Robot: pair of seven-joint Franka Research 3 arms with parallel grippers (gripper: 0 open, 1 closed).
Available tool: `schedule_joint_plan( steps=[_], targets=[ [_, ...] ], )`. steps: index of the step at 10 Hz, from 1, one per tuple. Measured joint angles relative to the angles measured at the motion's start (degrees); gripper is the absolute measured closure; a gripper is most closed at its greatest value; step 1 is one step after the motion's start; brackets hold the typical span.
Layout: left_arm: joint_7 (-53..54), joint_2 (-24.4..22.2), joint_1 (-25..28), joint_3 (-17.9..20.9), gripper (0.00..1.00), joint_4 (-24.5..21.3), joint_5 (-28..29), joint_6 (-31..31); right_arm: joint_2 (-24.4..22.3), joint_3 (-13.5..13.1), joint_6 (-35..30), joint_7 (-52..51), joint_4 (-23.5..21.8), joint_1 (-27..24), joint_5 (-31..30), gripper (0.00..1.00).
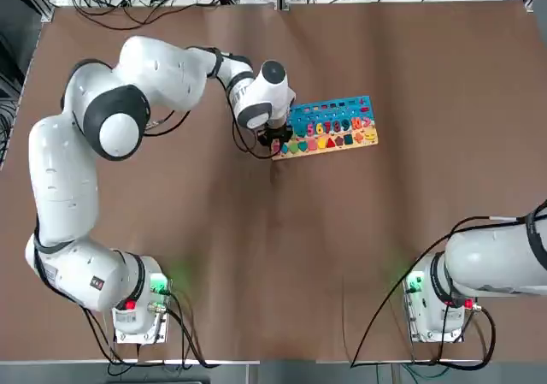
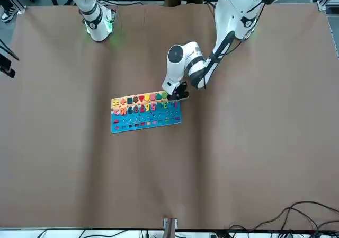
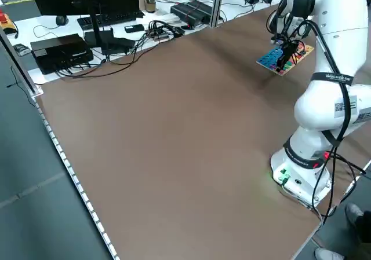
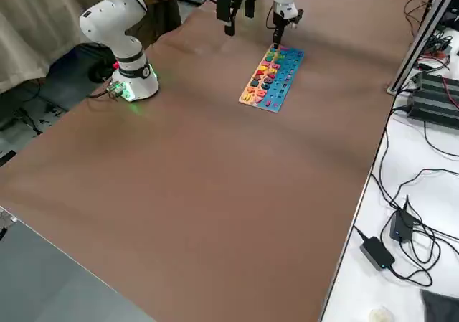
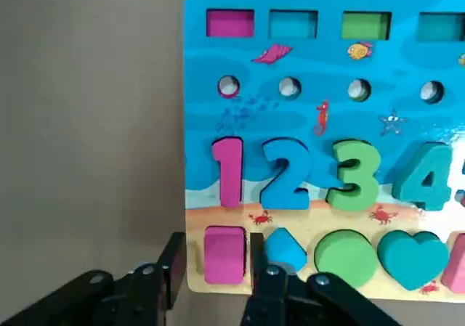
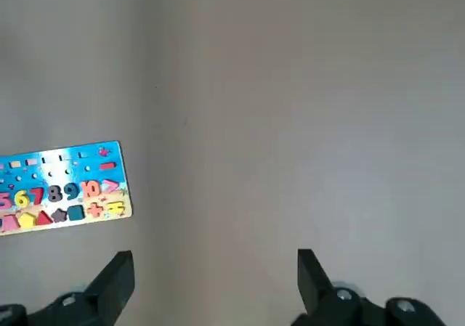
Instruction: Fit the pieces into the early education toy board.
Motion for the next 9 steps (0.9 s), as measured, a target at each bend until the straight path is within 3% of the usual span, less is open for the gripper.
schedule_joint_plan(
  steps=[4, 7, 9],
  targets=[
    [0.00, -1.47, 0.03, -0.21, 0.52, 1.05, 0.00, -1.47, 0.53, 0.03, 0.96, 0.08, -0.05, 0.79, 0.00, 0.01],
    [0.85, -6.53, 0.92, 0.05, 0.35, 3.44, 0.00, -4.58, 0.61, 0.03, 1.61, 0.07, -0.04, 1.11, 0.00, 0.01],
    [4.85, -10.34, 4.23, 0.08, 0.22, 6.67, 0.00, -9.03, 0.64, 0.09, 3.49, 0.04, -0.05, 1.99, 0.00, 0.01]
  ],
)
